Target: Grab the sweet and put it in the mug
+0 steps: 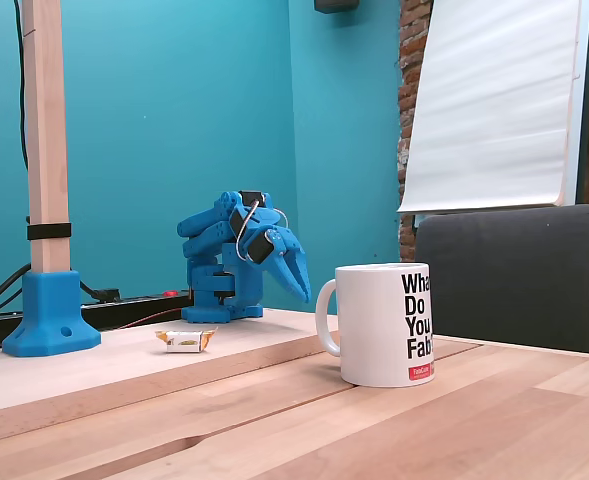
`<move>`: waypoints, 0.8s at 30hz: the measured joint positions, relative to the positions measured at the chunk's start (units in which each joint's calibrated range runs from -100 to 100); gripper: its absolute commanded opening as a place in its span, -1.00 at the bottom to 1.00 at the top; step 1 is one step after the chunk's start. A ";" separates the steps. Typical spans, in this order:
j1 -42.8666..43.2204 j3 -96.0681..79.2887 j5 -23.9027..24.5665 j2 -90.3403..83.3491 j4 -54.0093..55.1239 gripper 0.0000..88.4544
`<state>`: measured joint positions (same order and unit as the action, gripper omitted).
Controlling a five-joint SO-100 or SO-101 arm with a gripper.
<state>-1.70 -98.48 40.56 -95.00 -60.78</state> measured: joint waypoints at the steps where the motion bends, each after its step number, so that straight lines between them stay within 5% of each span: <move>1: 0.00 0.00 0.00 0.00 0.00 -1.00; 24: -0.15 0.00 -0.10 -0.09 0.00 -1.00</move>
<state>-1.85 -98.48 40.46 -95.10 -60.78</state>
